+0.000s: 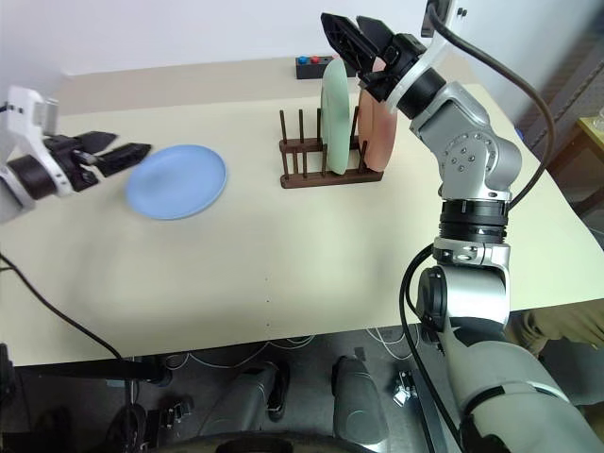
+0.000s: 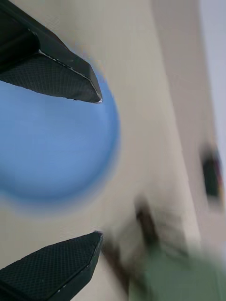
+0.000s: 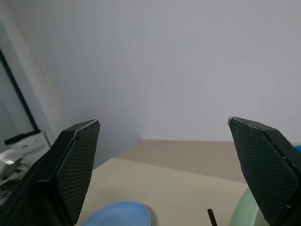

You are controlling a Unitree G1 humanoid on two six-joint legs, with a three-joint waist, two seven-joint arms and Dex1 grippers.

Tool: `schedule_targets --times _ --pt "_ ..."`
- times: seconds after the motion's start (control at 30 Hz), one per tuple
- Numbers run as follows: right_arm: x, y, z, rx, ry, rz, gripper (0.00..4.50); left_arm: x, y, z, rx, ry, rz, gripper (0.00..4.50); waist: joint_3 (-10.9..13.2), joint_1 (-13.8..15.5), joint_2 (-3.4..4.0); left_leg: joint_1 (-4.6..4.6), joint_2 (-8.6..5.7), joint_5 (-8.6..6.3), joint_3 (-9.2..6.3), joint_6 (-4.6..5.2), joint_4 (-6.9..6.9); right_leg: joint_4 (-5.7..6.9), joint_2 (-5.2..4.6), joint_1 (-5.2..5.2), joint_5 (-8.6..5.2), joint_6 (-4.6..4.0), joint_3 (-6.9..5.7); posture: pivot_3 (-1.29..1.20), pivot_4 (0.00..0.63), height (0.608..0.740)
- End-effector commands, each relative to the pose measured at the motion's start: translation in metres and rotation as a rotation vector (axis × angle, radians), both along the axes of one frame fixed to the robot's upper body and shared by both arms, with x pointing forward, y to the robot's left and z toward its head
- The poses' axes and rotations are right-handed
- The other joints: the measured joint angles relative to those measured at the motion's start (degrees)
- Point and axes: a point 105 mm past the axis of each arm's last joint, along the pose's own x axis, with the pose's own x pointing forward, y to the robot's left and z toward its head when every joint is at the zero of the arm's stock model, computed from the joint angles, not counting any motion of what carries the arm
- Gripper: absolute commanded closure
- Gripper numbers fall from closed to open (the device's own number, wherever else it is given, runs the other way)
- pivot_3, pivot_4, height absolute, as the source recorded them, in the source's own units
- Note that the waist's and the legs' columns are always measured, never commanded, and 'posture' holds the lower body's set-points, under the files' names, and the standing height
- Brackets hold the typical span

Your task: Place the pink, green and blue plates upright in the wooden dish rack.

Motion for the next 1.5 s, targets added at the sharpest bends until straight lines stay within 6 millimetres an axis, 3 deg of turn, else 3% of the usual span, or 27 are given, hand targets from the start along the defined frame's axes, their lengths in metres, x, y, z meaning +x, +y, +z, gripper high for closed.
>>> schedule_targets --times 0.03,0.13,0.23,0.37,0.5,0.73,0.97,1.3,1.5 --pt "-0.009 0.008 0.011 0.001 -0.055 0.034 0.03 0.005 0.047 -0.006 0.074 0.136 0.207 0.00 0.00 0.11 -0.01 -0.01 -0.01 0.00 0.00 0.00 0.02 -0.01 0.00 0.01 0.00 0.00 -0.01 0.00 0.150 0.740" --pt "-0.009 0.009 0.009 -0.005 -0.051 0.037 0.03 0.010 0.065 -0.015 -0.050 0.251 0.326 0.00 -0.01 0.27 -0.05 -0.02 -0.04 -0.01 -0.01 0.01 0.05 -0.02 -0.01 0.03 0.00 0.01 -0.02 0.00 0.150 0.740" --pt "-0.009 0.010 0.008 0.002 -0.044 0.042 0.03 0.012 0.067 -0.031 0.023 0.392 0.365 0.00 -0.01 0.40 -0.07 -0.05 -0.05 0.00 -0.05 0.00 0.09 -0.02 -0.01 0.05 0.00 0.02 -0.08 0.00 0.150 0.740" --pt "-0.011 0.012 0.007 -0.005 -0.045 0.048 0.03 0.023 0.041 -0.037 -0.100 0.445 0.271 0.00 0.00 0.22 -0.08 -0.05 -0.06 0.00 -0.05 0.00 0.08 0.01 -0.01 0.04 0.00 0.03 -0.07 0.00 0.150 0.740" --pt "-0.013 0.013 0.005 -0.018 -0.042 0.050 0.03 0.032 0.026 -0.041 -0.108 0.462 0.250 0.00 0.01 -0.02 -0.10 -0.08 -0.05 0.00 -0.06 0.00 0.08 0.03 -0.01 0.00 0.00 0.03 -0.06 0.00 0.150 0.740" --pt "-0.015 0.009 0.002 -0.035 -0.028 0.035 0.03 0.042 0.021 -0.047 -0.177 0.427 0.314 0.00 0.01 -0.19 -0.10 -0.08 -0.01 0.01 -0.03 -0.02 0.08 0.10 -0.02 -0.09 0.00 0.03 -0.04 0.00 0.150 0.740" --pt "-0.016 0.009 -0.002 -0.043 -0.019 0.032 0.03 0.052 0.005 -0.065 -0.453 0.419 0.386 0.00 0.00 0.12 -0.11 -0.13 -0.03 0.00 -0.03 -0.01 0.17 0.10 -0.06 -0.06 0.01 0.05 -0.04 0.00 0.150 0.740" --pt "-0.016 0.006 -0.003 -0.054 -0.010 0.010 0.03 0.049 -0.007 -0.099 -0.496 0.509 0.428 0.00 -0.02 -0.05 -0.10 -0.14 -0.03 0.01 -0.03 -0.02 0.17 0.17 -0.06 -0.11 0.02 0.06 -0.04 0.00 0.150 0.740" --pt "-0.015 0.003 -0.005 -0.057 -0.007 -0.002 0.00 0.049 -0.006 -0.102 -0.545 0.516 0.463 2.87 -0.03 0.15 -0.11 -0.14 -0.04 0.01 -0.01 -0.02 0.20 0.19 -0.08 -0.09 0.03 0.06 -0.03 0.00 0.150 0.740"
